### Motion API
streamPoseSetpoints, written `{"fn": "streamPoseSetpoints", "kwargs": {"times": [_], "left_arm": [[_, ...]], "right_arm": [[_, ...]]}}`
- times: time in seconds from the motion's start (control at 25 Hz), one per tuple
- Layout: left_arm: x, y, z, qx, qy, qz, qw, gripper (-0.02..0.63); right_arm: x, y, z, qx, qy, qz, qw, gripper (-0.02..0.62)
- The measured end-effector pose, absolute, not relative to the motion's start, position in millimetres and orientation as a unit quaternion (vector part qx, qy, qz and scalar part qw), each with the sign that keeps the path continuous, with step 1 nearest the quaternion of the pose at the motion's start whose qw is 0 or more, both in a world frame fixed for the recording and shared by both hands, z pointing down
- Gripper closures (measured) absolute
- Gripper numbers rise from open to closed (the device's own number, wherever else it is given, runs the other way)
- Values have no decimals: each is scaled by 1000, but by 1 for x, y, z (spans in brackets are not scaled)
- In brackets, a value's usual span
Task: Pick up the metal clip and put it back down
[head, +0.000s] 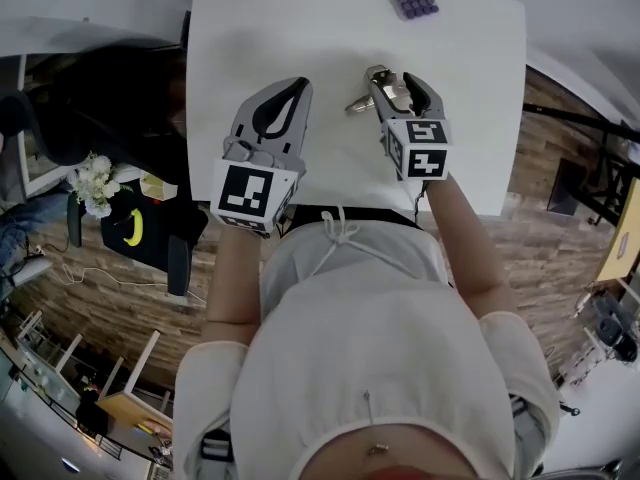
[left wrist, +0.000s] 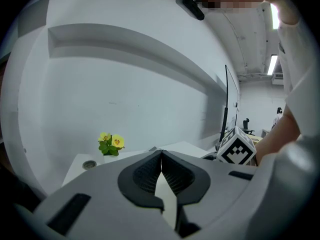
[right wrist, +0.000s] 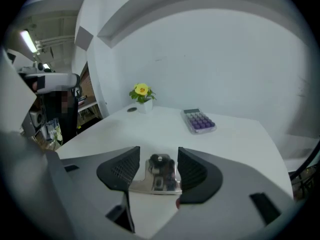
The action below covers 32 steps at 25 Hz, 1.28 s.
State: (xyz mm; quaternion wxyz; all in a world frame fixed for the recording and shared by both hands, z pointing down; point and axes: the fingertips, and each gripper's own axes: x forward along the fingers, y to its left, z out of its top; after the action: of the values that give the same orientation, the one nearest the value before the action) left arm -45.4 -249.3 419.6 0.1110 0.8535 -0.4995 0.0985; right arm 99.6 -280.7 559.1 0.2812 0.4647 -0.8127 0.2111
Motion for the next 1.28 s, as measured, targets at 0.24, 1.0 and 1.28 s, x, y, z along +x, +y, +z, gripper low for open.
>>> {"fn": "streamPoseSetpoints", "kwargs": {"times": [0.24, 1.0, 1.28], "left_arm": [[-33, -234, 381, 862, -494, 92, 71, 588], [-9, -209, 313, 872, -484, 64, 17, 588], [-4, -202, 305, 872, -486, 64, 8, 588]], "right_arm": [[113, -275, 476, 482, -840, 147, 202, 440], [171, -228, 331, 518, -850, -16, 92, 590], [172, -220, 328, 509, -857, -12, 78, 592]]}}
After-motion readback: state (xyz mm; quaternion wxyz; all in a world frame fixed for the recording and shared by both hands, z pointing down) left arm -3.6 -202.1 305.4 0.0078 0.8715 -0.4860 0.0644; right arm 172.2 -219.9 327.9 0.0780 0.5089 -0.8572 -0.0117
